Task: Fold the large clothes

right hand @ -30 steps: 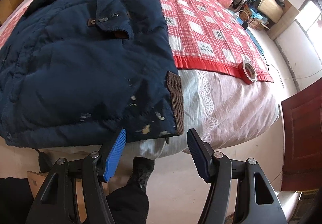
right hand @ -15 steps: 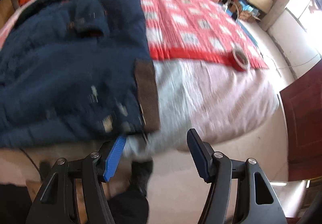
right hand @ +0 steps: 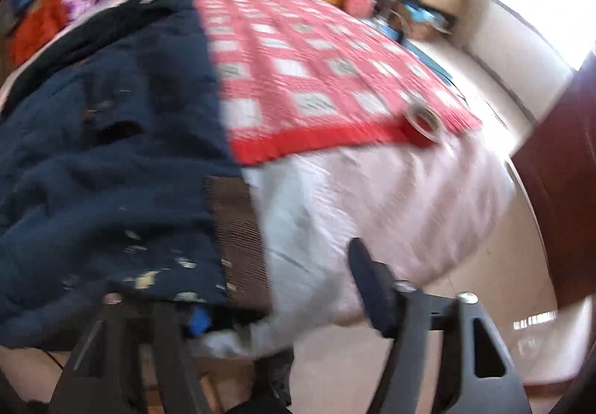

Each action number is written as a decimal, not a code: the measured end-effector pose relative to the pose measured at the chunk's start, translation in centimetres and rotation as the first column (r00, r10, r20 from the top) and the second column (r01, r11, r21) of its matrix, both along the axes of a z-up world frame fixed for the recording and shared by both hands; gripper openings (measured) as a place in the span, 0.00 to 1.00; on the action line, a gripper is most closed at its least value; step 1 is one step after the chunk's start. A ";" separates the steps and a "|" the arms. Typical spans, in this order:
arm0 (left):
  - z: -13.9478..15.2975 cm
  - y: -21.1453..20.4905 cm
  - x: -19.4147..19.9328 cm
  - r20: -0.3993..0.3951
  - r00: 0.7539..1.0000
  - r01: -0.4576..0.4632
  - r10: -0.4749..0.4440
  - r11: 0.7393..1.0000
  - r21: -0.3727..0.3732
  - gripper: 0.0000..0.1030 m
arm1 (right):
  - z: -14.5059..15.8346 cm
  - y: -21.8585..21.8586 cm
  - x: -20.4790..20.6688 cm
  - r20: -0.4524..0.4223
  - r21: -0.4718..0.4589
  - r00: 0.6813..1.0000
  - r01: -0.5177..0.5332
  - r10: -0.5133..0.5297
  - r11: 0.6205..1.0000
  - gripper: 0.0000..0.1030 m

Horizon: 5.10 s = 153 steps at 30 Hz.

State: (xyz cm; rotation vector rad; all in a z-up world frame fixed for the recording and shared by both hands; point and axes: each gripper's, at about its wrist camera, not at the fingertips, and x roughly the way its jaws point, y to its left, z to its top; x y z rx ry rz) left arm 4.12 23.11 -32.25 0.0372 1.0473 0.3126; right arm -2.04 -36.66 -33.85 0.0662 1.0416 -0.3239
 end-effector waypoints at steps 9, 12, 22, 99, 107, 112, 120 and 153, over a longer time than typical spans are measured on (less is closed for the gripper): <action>-1.6 1.5 -1.4 -0.047 0.999 0.021 -0.022 1.000 -0.021 0.82 | 0.0 -2.8 0.5 0.003 0.074 1.000 -0.013 0.013 0.997 0.35; -1.6 -0.9 -1.7 -0.069 0.987 0.142 -0.144 0.989 -0.028 0.34 | 0.1 -1.9 0.6 -0.013 0.088 0.999 -0.037 0.038 0.995 0.19; -0.3 -1.4 -3.3 -0.077 0.981 0.177 -0.179 0.984 -0.033 0.13 | 1.6 -1.4 0.5 -0.036 0.089 0.996 -0.076 0.080 0.993 0.17; 4.7 -1.9 52.7 -0.311 0.886 0.352 -0.345 0.935 -0.033 0.13 | 13.3 2.0 59.8 -0.117 -0.048 0.943 -0.319 0.312 0.947 0.11; -1.8 -2.7 55.6 -0.383 0.854 0.333 -0.352 0.935 -0.117 0.16 | 6.2 1.7 63.7 -0.171 -0.031 0.946 -0.286 0.277 0.958 0.11; -2.2 -3.0 56.4 -0.400 0.828 0.360 -0.393 0.919 -0.159 0.22 | 3.5 0.7 65.2 -0.201 0.031 0.951 -0.233 0.234 0.972 0.11; 2.9 0.5 57.2 -0.317 0.839 0.326 -0.442 0.875 -0.356 0.55 | 5.6 -1.6 64.4 -0.176 0.062 0.966 -0.180 0.188 0.982 0.70; 5.6 -24.3 55.4 -0.140 0.632 0.708 -0.762 0.641 -0.297 0.84 | 8.9 17.3 41.4 0.125 0.265 0.810 -0.584 0.573 0.767 0.85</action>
